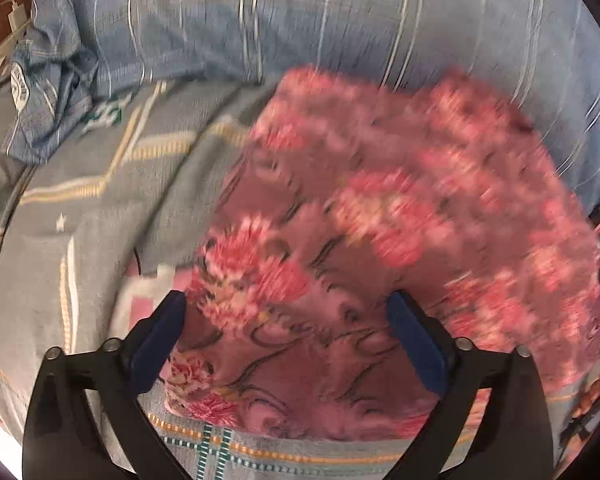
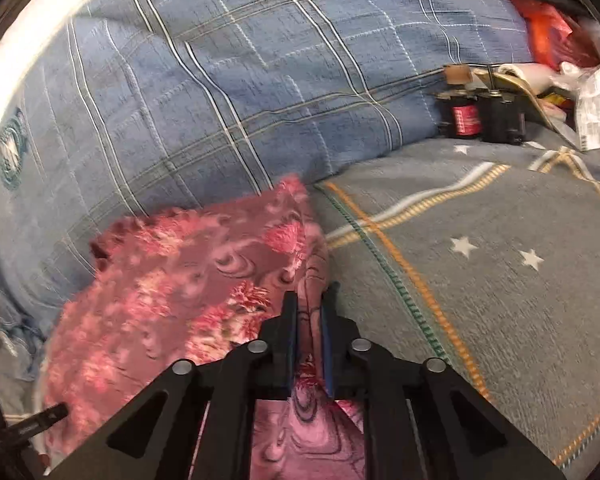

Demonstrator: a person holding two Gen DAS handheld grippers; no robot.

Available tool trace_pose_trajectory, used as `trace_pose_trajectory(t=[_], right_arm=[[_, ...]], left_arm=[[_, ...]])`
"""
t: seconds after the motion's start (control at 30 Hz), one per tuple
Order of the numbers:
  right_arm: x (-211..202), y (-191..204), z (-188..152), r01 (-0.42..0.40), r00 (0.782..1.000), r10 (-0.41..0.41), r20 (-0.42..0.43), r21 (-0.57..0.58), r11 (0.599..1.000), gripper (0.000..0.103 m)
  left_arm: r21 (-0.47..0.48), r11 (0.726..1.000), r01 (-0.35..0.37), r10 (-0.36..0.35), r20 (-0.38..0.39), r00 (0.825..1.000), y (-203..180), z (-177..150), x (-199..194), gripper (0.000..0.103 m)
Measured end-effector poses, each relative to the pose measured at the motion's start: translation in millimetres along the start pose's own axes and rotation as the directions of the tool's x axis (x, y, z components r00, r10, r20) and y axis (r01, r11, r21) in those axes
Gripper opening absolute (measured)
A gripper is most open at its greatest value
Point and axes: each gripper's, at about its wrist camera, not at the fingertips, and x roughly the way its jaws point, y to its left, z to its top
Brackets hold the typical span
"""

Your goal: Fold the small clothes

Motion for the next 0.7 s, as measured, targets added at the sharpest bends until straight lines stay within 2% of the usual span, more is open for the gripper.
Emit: trace_pose_trajectory(t=[0.03, 0.1, 0.17, 0.2, 0.23, 0.27, 0.3, 0.37, 0.43, 0.5, 0.6, 0.63, 0.67, 0.7], right_arm=[[-6, -7, 3, -0.025, 0.999, 0.024, 0.022, 0.043, 0.999, 0.006], [-9, -23, 6, -0.052, 0.998, 0.049, 0.031, 0.113, 0.992, 0.006], [4, -34, 4, -0.029, 0.998, 0.037, -0.046, 0.159, 0.987, 0.006], [12, -40, 1, 0.001, 0.996, 0.014, -0.083, 0.177, 0.984, 0.006], [11, -44, -1, -0.016, 0.998, 0.03, -0.063, 0.205, 0.979, 0.003], [6, -45, 2, -0.001, 0.999, 0.012, -0.05, 0.216, 0.976, 0.011], [-2, -43, 6, 0.015, 1.0, -0.012, -0.013, 0.2, 0.98, 0.013], [-17, -37, 11, -0.004, 0.997, -0.008, 0.078, 0.161, 0.987, 0.014], [-26, -32, 15, -0.059, 0.991, 0.042, 0.127, 0.128, 0.99, 0.017], [-25, -24, 15, -0.119, 0.985, 0.104, 0.139, 0.107, 0.987, 0.021], [-16, -8, 11, -0.182, 0.98, 0.176, 0.093, 0.062, 0.981, 0.021], [-11, -1, 7, -0.17, 0.984, 0.167, 0.065, 0.036, 0.985, 0.021], [0, 8, 2, -0.128, 0.992, 0.128, 0.002, 0.0, 0.992, 0.025], [14, 14, -3, -0.084, 0.994, 0.082, -0.074, -0.032, 0.996, 0.029]], left_arm=[[0.0, 1.0, 0.015, -0.015, 0.03, 0.999, -1, 4, -8, 0.099], [0.006, 0.999, 0.034, -0.034, 0.067, 0.997, -5, 15, -17, 0.1], [-0.001, 1.0, 0.028, -0.028, 0.039, 0.999, -7, 25, -7, 0.1], [-0.011, 1.0, 0.019, -0.019, -0.002, 1.0, -6, 28, 5, 0.1], [-0.019, 1.0, 0.008, -0.009, -0.058, 0.998, -5, 29, 19, 0.1], [-0.031, 0.999, 0.012, -0.015, -0.111, 0.994, -3, 29, 32, 0.1], [-0.049, 0.999, 0.022, -0.027, -0.11, 0.994, -1, 30, 33, 0.1], [-0.081, 0.994, 0.067, -0.073, -0.077, 0.994, 4, 34, 24, 0.1], [-0.108, 0.988, 0.109, -0.114, -0.043, 0.992, 6, 42, 15, 0.1], [-0.128, 0.982, 0.139, -0.143, -0.025, 0.989, 6, 53, 13, 0.1], [-0.151, 0.976, 0.156, -0.162, -0.032, 0.986, 4, 61, 25, 0.1], [-0.149, 0.98, 0.135, -0.144, -0.051, 0.988, 3, 62, 35, 0.1], [-0.137, 0.986, 0.099, -0.109, -0.071, 0.991, 0, 60, 44, 0.1], [-0.099, 0.994, 0.035, -0.044, -0.09, 0.995, -5, 57, 58, 0.103]])
